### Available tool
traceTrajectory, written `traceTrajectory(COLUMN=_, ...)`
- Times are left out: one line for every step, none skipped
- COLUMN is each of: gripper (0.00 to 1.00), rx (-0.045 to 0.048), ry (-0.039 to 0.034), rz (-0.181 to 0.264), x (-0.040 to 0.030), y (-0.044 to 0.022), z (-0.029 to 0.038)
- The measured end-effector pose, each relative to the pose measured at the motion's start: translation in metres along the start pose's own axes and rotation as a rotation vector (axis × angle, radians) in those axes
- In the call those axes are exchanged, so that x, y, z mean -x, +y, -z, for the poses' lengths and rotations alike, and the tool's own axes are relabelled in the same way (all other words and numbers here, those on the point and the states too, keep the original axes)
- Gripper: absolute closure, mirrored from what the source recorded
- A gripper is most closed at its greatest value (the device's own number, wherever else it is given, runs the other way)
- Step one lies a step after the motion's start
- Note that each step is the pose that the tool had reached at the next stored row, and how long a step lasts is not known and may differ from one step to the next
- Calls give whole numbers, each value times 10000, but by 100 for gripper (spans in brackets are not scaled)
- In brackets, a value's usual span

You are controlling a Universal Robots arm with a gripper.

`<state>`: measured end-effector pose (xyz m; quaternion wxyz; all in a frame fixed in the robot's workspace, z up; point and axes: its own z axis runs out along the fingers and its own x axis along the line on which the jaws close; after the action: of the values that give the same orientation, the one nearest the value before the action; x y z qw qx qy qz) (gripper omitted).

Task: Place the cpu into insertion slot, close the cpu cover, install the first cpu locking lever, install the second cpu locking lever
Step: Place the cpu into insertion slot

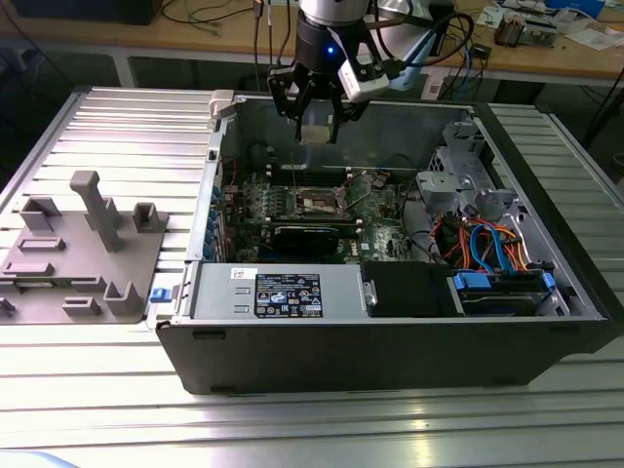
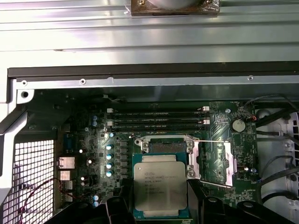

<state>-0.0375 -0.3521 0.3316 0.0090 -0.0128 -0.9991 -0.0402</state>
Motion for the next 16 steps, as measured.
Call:
traceTrajectory(gripper=45, rx=0, ry=0, rz=0, x=0, y=0, z=-1)
traceTrajectory(gripper=45, rx=0, ry=0, rz=0, x=0, y=0, z=-4)
traceTrajectory(gripper=45, rx=0, ry=0, rz=0, x=0, y=0, z=-5)
traceTrajectory(gripper=45, rx=0, ry=0, rz=0, x=0, y=-1, z=-7)
traceTrajectory(gripper=45, rx=0, ry=0, rz=0, x=0, y=-1, z=-10)
traceTrajectory(gripper=45, rx=-1, ry=0, rz=0, x=0, y=-1, z=-11)
traceTrajectory(gripper=45, rx=-1, ry=0, rz=0, x=0, y=-1, z=-14)
traceTrajectory(gripper=45, rx=-2, ry=1, rz=0, x=0, y=-1, z=-16)
traceTrajectory(gripper=45, rx=-1, ry=0, rz=0, x=0, y=-1, z=-17)
traceTrajectory(gripper=45, rx=-1, ry=0, rz=0, x=0, y=-1, z=-19)
traceTrajectory(gripper=45, rx=-2, ry=0, rz=0, x=0, y=-2, z=-20)
traceTrajectory(gripper=45, rx=-3, ry=0, rz=-1, x=0, y=-2, z=-22)
traceTrajectory(gripper=45, rx=-3, ry=0, rz=0, x=0, y=-2, z=-25)
traceTrajectory(gripper=45, rx=-3, ry=0, rz=0, x=0, y=-2, z=-27)
traceTrajectory(gripper=45, rx=-4, ry=0, rz=0, x=1, y=-2, z=-28)
traceTrajectory(gripper=45, rx=-6, ry=0, rz=0, x=1, y=-3, z=-31)
